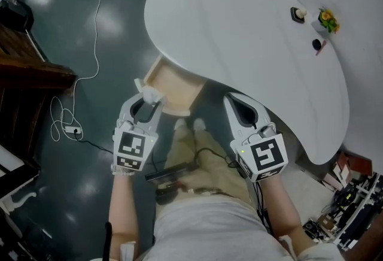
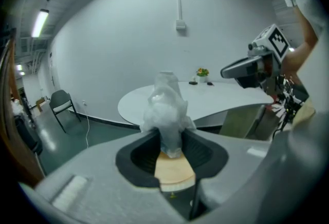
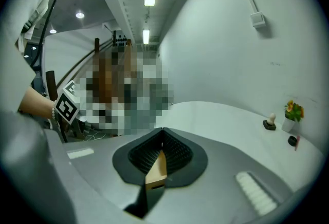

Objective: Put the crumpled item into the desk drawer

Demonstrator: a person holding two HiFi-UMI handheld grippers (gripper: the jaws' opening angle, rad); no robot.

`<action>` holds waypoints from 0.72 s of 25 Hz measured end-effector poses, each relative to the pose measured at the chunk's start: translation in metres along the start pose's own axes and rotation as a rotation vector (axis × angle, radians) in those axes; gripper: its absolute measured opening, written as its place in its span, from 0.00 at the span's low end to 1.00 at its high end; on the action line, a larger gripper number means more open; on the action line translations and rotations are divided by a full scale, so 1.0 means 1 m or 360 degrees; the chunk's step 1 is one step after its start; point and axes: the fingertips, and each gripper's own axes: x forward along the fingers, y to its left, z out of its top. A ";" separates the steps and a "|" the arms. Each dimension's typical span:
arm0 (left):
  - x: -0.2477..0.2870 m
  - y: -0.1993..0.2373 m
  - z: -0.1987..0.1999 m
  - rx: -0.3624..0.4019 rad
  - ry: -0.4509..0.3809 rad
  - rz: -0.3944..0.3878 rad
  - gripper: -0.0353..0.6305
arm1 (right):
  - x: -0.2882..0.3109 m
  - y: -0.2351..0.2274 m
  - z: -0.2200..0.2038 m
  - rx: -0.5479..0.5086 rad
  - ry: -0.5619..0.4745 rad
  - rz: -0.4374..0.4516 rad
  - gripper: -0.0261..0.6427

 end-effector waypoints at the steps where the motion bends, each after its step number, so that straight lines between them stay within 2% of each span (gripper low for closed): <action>1: 0.005 0.000 -0.005 0.0005 0.0015 -0.0013 0.24 | 0.001 0.000 -0.003 0.0002 0.0010 -0.0002 0.05; 8: 0.043 -0.006 -0.044 0.0091 0.0180 -0.0133 0.24 | 0.004 -0.004 -0.028 0.0026 0.0085 -0.0029 0.05; 18: 0.074 -0.010 -0.106 0.0086 0.0395 -0.0118 0.24 | 0.005 -0.006 -0.047 0.0077 0.0121 -0.0060 0.05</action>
